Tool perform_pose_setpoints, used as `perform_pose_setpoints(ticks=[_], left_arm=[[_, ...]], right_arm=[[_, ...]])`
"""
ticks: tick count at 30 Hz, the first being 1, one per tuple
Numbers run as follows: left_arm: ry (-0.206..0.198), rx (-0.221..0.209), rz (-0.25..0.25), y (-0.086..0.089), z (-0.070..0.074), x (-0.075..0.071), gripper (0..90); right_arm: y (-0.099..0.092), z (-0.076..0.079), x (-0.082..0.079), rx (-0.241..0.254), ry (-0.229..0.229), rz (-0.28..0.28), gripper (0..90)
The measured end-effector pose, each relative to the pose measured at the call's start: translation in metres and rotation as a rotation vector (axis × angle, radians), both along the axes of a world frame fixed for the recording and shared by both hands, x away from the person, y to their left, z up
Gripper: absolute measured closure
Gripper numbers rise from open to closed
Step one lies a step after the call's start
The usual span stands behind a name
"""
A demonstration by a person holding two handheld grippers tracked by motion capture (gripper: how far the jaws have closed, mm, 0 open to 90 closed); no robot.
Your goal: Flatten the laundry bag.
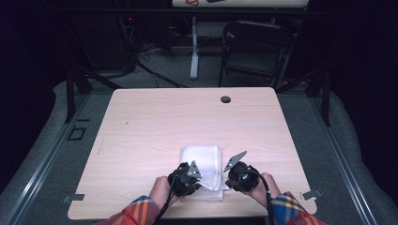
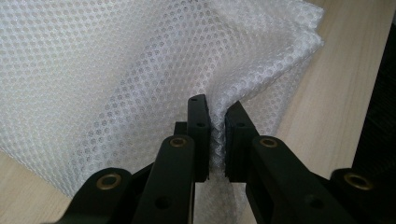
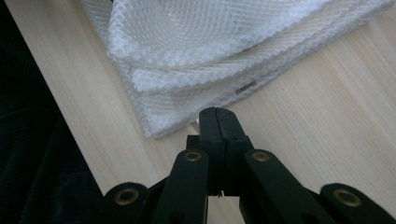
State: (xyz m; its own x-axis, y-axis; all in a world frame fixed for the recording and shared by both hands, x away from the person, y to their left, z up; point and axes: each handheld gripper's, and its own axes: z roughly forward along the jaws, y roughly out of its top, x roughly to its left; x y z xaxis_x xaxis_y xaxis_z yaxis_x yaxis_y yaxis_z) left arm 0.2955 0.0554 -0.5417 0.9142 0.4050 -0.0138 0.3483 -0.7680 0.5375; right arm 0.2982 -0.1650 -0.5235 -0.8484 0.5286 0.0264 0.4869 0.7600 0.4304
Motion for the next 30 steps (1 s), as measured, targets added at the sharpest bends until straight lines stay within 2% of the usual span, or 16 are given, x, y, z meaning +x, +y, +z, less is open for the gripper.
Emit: perform_pose_setpoints(ticks=[2,7,13,14,16,20,25,26,30], left_arm=[[0.001,-0.012,0.007,0.001,0.001,0.0,83.6],[0.007,-0.037,0.02,0.002,0.004,0.001,83.6],[0.003,-0.03,0.013,0.003,0.004,0.001,83.4],[0.001,-0.03,0.014,0.003,0.004,0.0,83.4],[-0.002,-0.053,0.028,0.004,0.005,0.0,83.1],[0.004,-0.055,0.037,0.005,0.006,0.0,82.4],[0.013,-0.052,0.03,0.004,0.006,-0.001,82.4],[0.0,-0.048,0.03,0.003,0.007,-0.003,82.4],[-0.001,-0.042,0.023,0.003,0.008,-0.008,82.5]], right_arm=[[0.004,-0.002,0.001,-0.01,0.024,-0.002,90.0],[0.012,-0.008,0.006,0.006,0.031,0.003,90.0],[0.019,-0.012,0.012,0.013,0.027,0.001,90.0],[0.02,-0.015,0.012,0.04,0.031,-0.013,90.0],[0.018,-0.018,0.013,0.055,0.042,-0.03,90.0],[0.015,-0.021,0.015,0.11,0.061,-0.061,90.0],[0.022,-0.026,0.015,0.076,0.055,-0.055,90.0],[0.024,-0.028,0.015,0.07,0.062,-0.052,90.0],[0.025,-0.031,0.016,0.045,0.075,-0.035,90.0]])
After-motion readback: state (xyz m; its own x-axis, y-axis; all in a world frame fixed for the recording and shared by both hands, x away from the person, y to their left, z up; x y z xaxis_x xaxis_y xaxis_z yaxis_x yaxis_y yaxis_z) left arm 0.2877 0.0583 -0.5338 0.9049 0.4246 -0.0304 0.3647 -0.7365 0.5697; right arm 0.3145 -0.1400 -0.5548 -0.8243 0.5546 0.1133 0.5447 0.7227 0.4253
